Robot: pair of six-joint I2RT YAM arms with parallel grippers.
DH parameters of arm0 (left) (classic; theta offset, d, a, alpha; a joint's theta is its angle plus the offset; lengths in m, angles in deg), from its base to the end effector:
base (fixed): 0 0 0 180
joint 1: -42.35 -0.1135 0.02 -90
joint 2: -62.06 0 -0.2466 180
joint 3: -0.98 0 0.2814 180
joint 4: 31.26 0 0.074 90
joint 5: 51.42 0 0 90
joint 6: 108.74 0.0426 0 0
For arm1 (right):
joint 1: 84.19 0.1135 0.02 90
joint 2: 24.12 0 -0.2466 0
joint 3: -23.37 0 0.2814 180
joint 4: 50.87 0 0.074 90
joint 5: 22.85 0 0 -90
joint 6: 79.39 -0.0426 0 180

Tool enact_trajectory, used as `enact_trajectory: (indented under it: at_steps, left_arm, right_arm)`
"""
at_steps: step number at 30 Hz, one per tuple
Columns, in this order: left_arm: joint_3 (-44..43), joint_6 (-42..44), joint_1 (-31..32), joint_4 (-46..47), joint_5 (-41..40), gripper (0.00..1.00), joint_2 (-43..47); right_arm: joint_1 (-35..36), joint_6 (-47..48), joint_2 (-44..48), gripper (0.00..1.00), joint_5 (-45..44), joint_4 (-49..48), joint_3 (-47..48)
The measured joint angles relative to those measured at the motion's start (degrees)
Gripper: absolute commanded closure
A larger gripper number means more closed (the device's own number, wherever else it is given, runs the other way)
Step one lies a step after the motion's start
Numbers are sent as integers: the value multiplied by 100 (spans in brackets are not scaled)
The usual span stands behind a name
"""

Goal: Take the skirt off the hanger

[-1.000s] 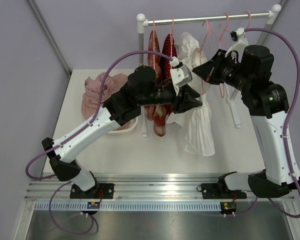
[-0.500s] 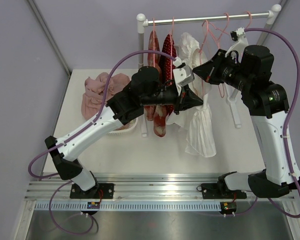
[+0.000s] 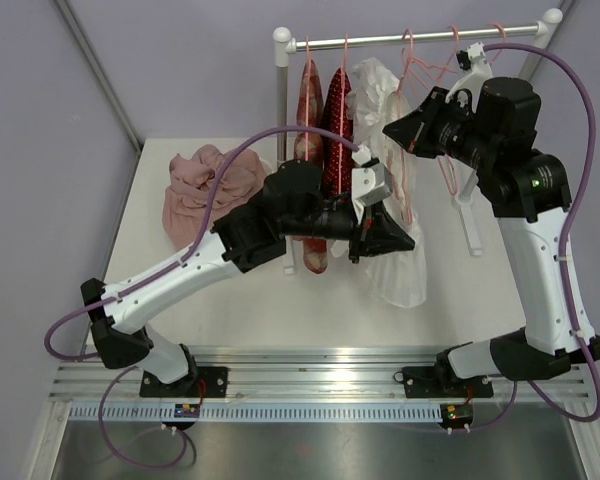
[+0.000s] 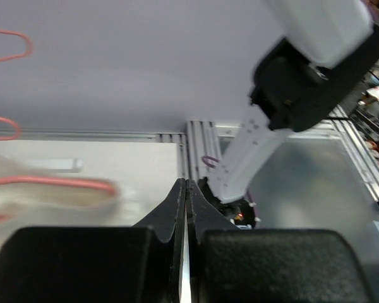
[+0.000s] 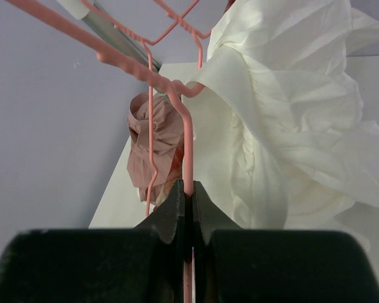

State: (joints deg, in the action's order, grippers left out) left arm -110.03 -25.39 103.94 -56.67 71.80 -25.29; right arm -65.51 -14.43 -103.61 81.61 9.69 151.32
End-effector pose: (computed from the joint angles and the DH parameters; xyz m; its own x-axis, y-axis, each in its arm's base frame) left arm 0.1583 -0.3418 0.4694 -0.1298 0.0364 -0.9909 0.9880 -0.0800 -0.1324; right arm 0.2565 0.0979 0.5424 -0.4091 0.2943 -0.8637 -0.4065 0.7887 0.4613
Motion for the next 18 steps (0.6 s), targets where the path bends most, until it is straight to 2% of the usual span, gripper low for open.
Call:
enact_trajectory:
  at_steps: [5,8,15,16,18]
  left_arm:
    - [761,-98,546,223,-46,100,249]
    - [1172,-149,612,380,-229,100,245]
    - [1541,-74,625,352,-1353,100,216]
    - [1541,-46,625,358,-1617,95,225]
    - [1541,42,625,334,-2153,59,247]
  right_arm:
    - [2,79,-483,100,-175,9,542]
    - [2,79,-546,100,-195,144,678]
    - [2,76,-459,100,-197,356,761]
    - [2,72,-437,100,-195,452,798]
    - [2,50,-415,100,-186,682,942]
